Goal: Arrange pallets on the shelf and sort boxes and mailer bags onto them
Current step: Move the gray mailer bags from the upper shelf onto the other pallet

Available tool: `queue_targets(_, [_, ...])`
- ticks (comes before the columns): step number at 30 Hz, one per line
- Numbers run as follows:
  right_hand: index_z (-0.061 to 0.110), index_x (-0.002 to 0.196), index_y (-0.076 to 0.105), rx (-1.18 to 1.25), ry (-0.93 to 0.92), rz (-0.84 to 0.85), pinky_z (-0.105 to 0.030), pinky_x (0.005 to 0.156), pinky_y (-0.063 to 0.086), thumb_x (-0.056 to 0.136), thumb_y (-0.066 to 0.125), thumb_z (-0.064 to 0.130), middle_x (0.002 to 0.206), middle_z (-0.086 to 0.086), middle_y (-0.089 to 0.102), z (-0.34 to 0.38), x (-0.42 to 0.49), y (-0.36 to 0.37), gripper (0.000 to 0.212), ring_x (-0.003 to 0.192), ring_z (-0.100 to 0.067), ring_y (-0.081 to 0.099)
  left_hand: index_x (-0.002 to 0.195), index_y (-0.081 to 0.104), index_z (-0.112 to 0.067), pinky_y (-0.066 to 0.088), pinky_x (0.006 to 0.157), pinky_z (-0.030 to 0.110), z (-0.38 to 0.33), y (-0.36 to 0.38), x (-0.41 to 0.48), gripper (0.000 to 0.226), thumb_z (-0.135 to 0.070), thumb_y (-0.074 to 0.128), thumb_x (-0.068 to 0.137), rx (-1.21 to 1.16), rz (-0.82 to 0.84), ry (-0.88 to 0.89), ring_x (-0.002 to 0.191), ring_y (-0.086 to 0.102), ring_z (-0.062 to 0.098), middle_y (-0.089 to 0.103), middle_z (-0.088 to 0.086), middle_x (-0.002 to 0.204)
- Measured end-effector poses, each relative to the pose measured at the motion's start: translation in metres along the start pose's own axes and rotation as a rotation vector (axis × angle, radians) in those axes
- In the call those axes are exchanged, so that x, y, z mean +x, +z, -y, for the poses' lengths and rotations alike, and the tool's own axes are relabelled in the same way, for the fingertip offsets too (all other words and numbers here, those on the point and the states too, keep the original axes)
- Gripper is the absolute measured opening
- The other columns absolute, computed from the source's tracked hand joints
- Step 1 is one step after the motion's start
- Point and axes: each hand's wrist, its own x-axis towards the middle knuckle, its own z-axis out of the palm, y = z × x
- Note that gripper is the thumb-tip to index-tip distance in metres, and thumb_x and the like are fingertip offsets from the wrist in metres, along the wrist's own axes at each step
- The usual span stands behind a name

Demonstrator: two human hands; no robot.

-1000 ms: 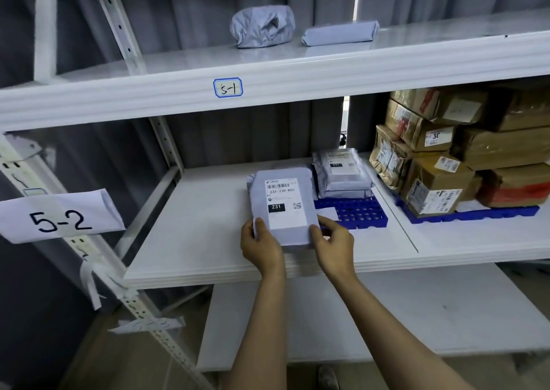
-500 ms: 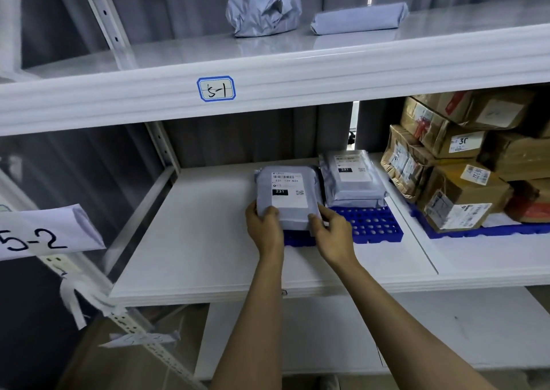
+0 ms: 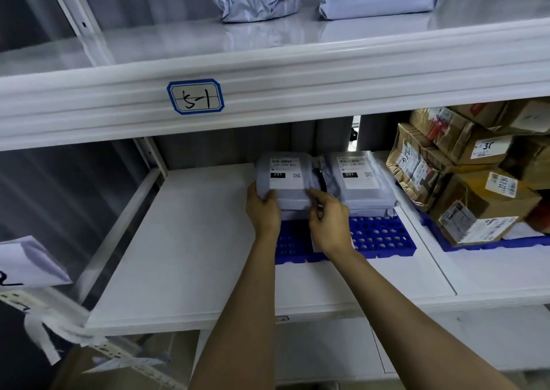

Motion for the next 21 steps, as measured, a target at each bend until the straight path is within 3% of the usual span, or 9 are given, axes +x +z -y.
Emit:
queue_targets(5, [0.003, 0.131, 0.056, -0.039, 0.022, 0.044, -0.038, 0.104, 0.045, 0.087, 0.049, -0.011, 0.130, -0.014, 0.059, -0.005, 0.007, 0.004, 0.047, 0.118, -0.027, 0.057, 0.134, 0.044, -0.003, 0.039, 0.084, 0.010, 0.012, 0.010, 0.014, 0.037, -0.006, 0.048, 0.097, 0.187, 0.053, 0.046, 0.119, 0.053, 0.025, 0.054, 0.014, 0.131])
queue_targets(8, [0.003, 0.132, 0.053, -0.060, 0.040, 0.098, -0.043, 0.099, 0.048, 0.083, 0.049, -0.013, 0.122, -0.018, 0.062, -0.005, 0.010, 0.006, 0.052, 0.109, -0.033, 0.060, 0.139, 0.040, -0.007, 0.043, 0.102, 0.036, 0.023, 0.016, 0.021, 0.043, -0.019, 0.049, 0.098, 0.349, 0.091, 0.042, 0.124, 0.048, 0.032, 0.051, 0.015, 0.135])
queue_targets(10, [0.002, 0.134, 0.051, -0.086, 0.043, 0.125, -0.041, 0.104, 0.045, 0.082, 0.049, -0.012, 0.128, -0.018, 0.059, -0.007, 0.013, 0.007, 0.055, 0.115, -0.032, 0.057, 0.142, 0.038, -0.011, 0.038, 0.105, 0.047, 0.028, 0.017, 0.025, 0.048, -0.030, 0.047, 0.098, 0.519, 0.113, 0.017, 0.127, 0.042, 0.032, 0.049, 0.013, 0.138])
queue_targets(15, [0.001, 0.135, 0.050, -0.137, 0.048, 0.142, -0.029, 0.109, 0.034, 0.083, 0.051, -0.011, 0.137, -0.016, 0.053, -0.007, 0.014, 0.006, 0.053, 0.129, -0.029, 0.048, 0.146, 0.031, -0.015, 0.040, 0.104, 0.049, 0.035, 0.016, 0.026, 0.056, -0.036, 0.048, 0.097, 0.558, 0.228, -0.031, 0.126, 0.046, 0.032, 0.047, 0.011, 0.142])
queue_targets(21, [0.003, 0.137, 0.048, -0.161, 0.029, 0.140, -0.024, 0.111, 0.025, 0.085, 0.054, -0.009, 0.145, -0.015, 0.045, -0.003, 0.006, 0.003, 0.054, 0.136, -0.027, 0.039, 0.144, 0.034, -0.011, 0.043, 0.101, 0.048, 0.030, 0.007, 0.017, 0.054, -0.033, 0.049, 0.097, 0.676, 0.172, 0.054, 0.125, 0.045, 0.033, 0.047, 0.015, 0.139])
